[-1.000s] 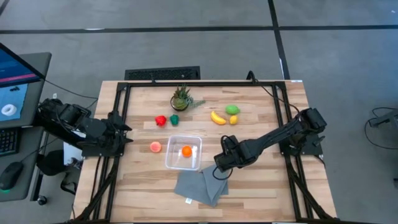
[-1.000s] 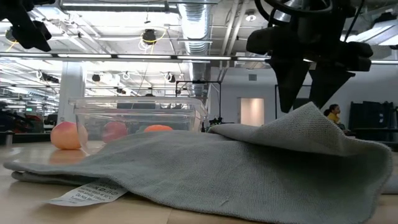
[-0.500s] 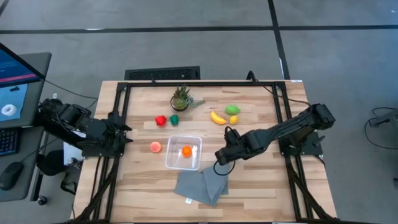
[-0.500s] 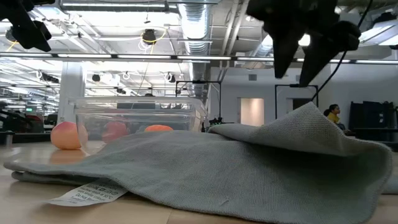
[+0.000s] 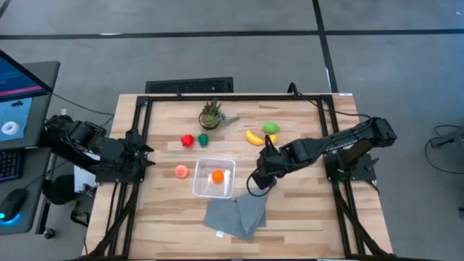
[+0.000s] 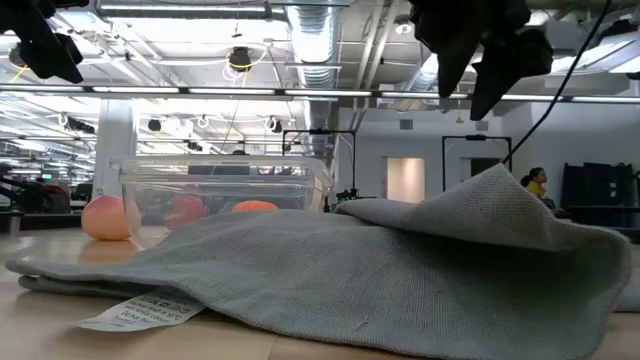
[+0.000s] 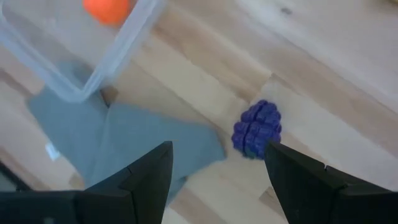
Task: Pick and placing Produce into tupperware
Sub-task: Put the purple grapes into the transparent container
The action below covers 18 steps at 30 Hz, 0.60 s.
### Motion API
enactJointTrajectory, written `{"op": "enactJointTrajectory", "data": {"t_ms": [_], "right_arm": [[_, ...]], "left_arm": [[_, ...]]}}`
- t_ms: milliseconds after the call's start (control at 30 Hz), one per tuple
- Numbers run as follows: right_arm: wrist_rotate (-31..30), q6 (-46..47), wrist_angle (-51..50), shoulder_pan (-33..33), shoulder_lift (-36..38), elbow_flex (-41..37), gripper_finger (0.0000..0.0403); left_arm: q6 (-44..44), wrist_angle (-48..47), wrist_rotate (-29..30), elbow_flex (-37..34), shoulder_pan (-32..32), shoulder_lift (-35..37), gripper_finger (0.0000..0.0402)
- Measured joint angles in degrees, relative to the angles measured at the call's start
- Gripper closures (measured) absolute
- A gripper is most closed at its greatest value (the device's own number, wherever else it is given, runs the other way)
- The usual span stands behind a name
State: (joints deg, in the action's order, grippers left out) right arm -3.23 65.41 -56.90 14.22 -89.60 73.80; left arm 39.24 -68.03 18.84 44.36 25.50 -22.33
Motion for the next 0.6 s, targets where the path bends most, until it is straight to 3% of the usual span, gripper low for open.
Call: {"op": "enactJointTrajectory", "data": {"t_ms": [100,600], "right_arm": [[3.1,-1.0,-0.3,-1.4,-1.2,0.0,0.0127],[3.0,-2.3,-2.8,-2.3,-5.3,-0.1,0.0126]], "left_arm": [[0.0,0.0,0.0,0.0,0.0,0.0,0.0132],[-0.4,0.0,1.0,0.0,0.0,0.0,0.0132]]}}
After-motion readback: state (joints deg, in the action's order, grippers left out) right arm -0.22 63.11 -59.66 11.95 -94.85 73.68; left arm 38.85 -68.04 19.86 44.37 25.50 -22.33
